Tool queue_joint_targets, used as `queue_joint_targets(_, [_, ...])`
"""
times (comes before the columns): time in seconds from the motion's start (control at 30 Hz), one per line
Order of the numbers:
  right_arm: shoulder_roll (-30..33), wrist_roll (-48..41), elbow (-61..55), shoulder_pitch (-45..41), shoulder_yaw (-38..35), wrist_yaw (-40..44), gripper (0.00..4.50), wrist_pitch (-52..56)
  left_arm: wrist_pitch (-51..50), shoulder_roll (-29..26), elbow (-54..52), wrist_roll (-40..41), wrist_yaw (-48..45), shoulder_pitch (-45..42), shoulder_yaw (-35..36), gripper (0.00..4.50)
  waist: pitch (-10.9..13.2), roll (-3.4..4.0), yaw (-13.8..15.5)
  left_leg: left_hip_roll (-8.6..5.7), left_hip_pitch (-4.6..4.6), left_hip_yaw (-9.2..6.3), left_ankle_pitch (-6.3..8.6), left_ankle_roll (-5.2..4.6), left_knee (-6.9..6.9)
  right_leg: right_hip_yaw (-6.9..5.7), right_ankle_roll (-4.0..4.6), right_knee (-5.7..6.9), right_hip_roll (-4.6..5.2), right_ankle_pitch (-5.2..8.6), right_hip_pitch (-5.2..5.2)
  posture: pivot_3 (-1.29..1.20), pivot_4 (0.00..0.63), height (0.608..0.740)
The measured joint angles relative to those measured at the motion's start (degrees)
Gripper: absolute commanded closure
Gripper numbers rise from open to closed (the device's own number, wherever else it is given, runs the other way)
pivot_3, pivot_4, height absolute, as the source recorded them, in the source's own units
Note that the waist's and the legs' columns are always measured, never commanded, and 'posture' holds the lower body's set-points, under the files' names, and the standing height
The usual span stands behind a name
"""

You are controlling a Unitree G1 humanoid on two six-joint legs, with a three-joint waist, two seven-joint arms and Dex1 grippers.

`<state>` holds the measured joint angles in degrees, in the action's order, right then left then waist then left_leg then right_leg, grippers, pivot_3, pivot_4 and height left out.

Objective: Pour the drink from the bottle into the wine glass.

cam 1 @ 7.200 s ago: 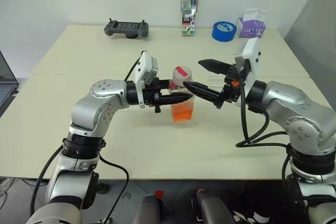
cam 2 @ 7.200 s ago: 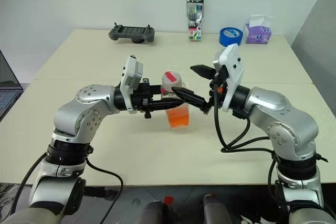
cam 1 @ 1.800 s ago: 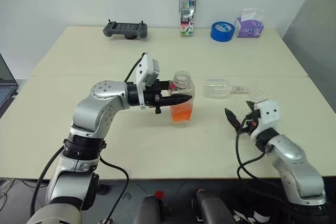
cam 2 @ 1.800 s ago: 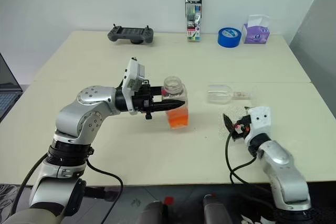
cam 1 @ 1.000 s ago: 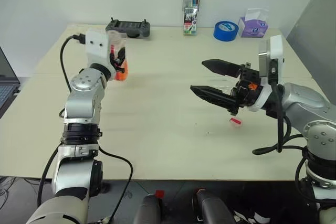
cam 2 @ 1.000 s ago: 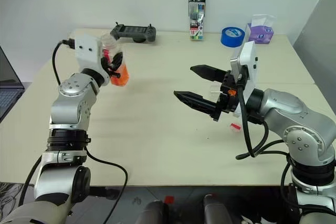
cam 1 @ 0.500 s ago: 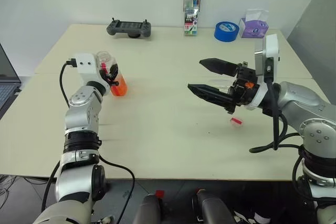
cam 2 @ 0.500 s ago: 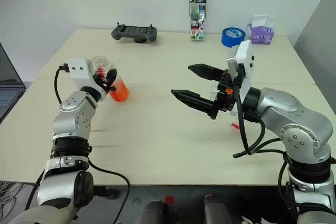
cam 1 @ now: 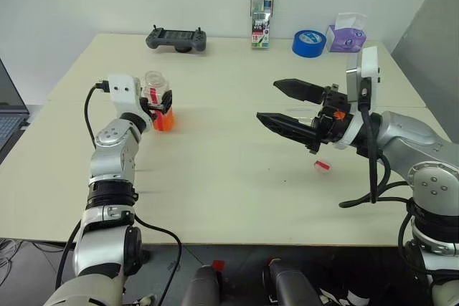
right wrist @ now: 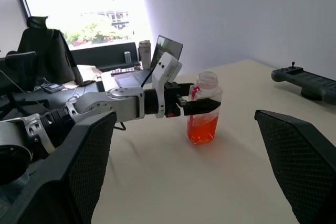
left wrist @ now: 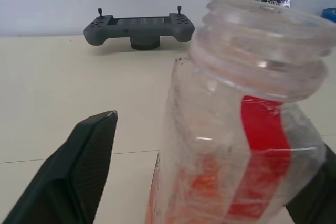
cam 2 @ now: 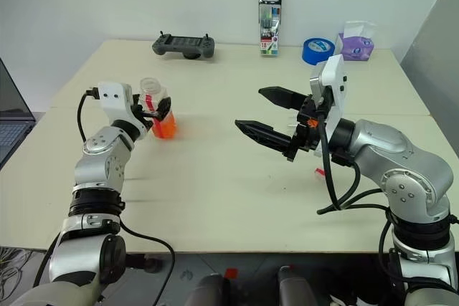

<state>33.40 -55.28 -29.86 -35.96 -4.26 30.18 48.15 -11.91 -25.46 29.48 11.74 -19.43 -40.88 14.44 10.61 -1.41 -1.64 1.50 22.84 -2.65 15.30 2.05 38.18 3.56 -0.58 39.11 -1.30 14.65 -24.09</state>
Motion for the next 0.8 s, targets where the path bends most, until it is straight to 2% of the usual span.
queue_joint_targets(0.2, [0.2,0.0,-0.1,-1.3,-0.1,-0.7,0.00,0.7,-2.8,0.0,-2.0,0.2,0.2,4.5,0.0,0.02,0.0,0.00,-0.1,0.03,0.03,-0.07,0.00,0.00,0.00,-0.01,0.00,0.00,0.00,0.00,-0.01,0.00,0.150,0.740])
queue_joint_targets(0.5, [-0.3,1.4,0.9,-1.0,1.0,-0.4,0.00,0.3,-5.4,0.0,-7.5,0.7,1.5,6.0,0.0,0.02,0.0,-0.01,0.0,0.01,0.03,-0.03,0.00,0.00,0.00,0.01,0.00,-0.02,0.01,0.00,0.00,0.00,0.150,0.740])
queue_joint_targets(0.63, [-0.1,2.1,0.6,1.0,0.9,-0.4,0.00,0.0,-8.9,0.1,-12.7,1.1,2.6,10.5,0.0,0.02,0.0,-0.01,0.0,0.04,0.02,-0.08,0.00,0.00,-0.03,0.07,0.00,-0.02,0.02,0.00,0.00,0.00,0.150,0.740])
queue_joint_targets(0.8, [0.2,2.1,-3.0,5.9,-0.6,-2.9,0.00,0.1,-17.6,0.0,-25.9,3.1,3.4,20.6,0.0,0.02,0.0,-0.01,0.0,0.07,0.03,-0.16,0.00,0.00,-0.05,0.10,0.00,-0.03,0.02,0.00,0.00,0.00,0.150,0.740])
